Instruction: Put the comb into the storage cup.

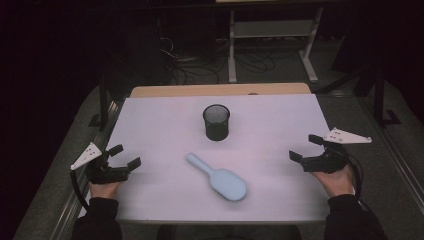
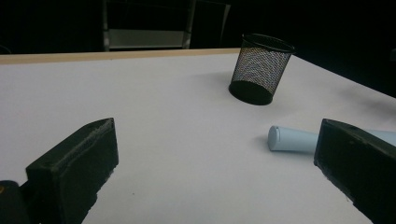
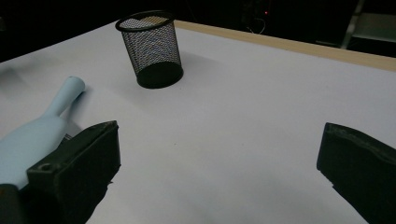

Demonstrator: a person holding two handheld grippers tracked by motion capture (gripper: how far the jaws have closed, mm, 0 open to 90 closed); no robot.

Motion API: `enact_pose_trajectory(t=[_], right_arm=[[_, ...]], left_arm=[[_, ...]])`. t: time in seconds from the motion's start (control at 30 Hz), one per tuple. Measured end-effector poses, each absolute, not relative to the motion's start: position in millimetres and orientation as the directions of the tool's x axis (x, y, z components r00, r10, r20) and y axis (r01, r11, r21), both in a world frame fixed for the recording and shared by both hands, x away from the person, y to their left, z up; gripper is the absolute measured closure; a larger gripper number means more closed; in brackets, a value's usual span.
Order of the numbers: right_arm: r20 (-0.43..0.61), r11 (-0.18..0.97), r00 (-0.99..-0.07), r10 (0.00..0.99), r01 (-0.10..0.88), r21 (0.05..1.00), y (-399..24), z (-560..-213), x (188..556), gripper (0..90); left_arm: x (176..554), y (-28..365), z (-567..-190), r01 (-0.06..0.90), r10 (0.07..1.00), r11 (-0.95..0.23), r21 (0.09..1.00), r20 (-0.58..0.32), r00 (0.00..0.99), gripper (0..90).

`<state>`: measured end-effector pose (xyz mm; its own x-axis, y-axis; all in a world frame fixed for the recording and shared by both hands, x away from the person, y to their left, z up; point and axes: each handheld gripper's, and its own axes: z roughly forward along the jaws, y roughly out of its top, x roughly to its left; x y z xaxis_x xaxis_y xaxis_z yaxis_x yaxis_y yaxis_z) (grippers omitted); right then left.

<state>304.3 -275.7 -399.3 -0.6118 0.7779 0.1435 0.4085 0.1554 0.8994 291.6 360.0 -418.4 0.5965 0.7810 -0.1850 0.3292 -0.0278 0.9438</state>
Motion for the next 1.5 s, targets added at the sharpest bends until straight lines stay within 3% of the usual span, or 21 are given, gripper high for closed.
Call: enact_pose_trajectory(t=[0.7,1.5], right_arm=[[0.152,0.15,-0.623,0.767,0.404,0.902,-278,-401,300,0.0],[0.163,0.148,-0.618,0.769,0.421,0.895,-281,-405,299,0.0]], left_arm=[[291,354,-416,0.335,0.761,-0.029,0.942,-0.197,0.619,0.0],[309,335,-389,0.349,0.719,-0.203,0.915,-0.102,0.687,0.0]])
